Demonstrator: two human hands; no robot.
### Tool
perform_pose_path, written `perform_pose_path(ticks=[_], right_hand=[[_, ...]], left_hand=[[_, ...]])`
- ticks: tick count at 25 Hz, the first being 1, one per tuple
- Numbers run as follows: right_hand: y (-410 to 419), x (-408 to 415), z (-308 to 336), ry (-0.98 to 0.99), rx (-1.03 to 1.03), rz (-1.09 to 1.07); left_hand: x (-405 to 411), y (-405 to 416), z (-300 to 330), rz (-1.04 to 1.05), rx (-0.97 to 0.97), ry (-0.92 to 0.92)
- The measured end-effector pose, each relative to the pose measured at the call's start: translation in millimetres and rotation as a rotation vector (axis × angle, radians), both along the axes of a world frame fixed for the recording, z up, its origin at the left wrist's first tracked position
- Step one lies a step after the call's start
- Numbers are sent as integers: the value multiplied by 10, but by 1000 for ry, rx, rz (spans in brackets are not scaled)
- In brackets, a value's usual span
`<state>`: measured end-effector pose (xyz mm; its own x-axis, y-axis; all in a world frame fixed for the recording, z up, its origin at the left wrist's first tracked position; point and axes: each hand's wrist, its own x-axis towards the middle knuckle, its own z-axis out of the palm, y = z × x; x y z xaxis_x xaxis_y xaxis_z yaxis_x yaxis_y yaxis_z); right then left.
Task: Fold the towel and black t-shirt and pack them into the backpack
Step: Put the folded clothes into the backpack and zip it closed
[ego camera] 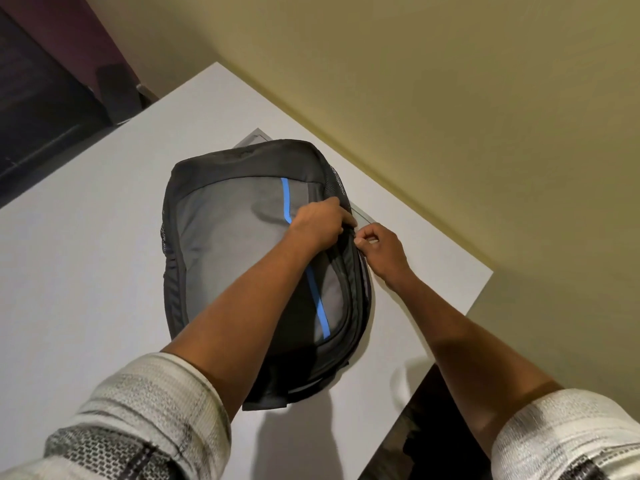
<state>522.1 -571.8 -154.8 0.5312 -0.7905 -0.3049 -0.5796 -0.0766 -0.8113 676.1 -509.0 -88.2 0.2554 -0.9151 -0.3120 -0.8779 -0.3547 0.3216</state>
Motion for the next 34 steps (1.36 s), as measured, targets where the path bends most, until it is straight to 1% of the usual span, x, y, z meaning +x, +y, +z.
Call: perform_pose_path(ticks=[4, 6, 8, 12, 14, 18, 23, 27, 29, 32, 34], right_hand=[[-43, 21, 52, 11, 118, 20], [-55, 34, 77, 50, 132, 74], [-80, 42, 101, 108, 62, 121], [-75, 21, 233, 223, -238, 198], [-30, 7, 315, 285, -326, 256], [125, -102, 429, 339, -369, 304], [520, -479, 471, 372, -331, 317], [837, -774, 431, 373, -327, 247], [867, -784, 460, 381, -330, 210], [822, -738, 517, 367, -336, 189], [783, -745, 517, 339, -303, 180]], left_hand=[[7, 3, -55, 8, -11, 22], [-3, 8, -65, 36, -14, 43], [-13, 8, -66, 38, -17, 38], [-57, 8, -75, 56, -34, -13], [-88, 5, -92, 84, -54, -34], [-115, 12, -134, 79, -71, -69], [-165, 25, -165, 69, -66, -164], [-270, 61, -149, 96, -51, -237], [-345, 80, -91, 25, -13, -211], [-521, 211, 50, -226, 122, -149], [-636, 338, 87, -298, 176, -180]])
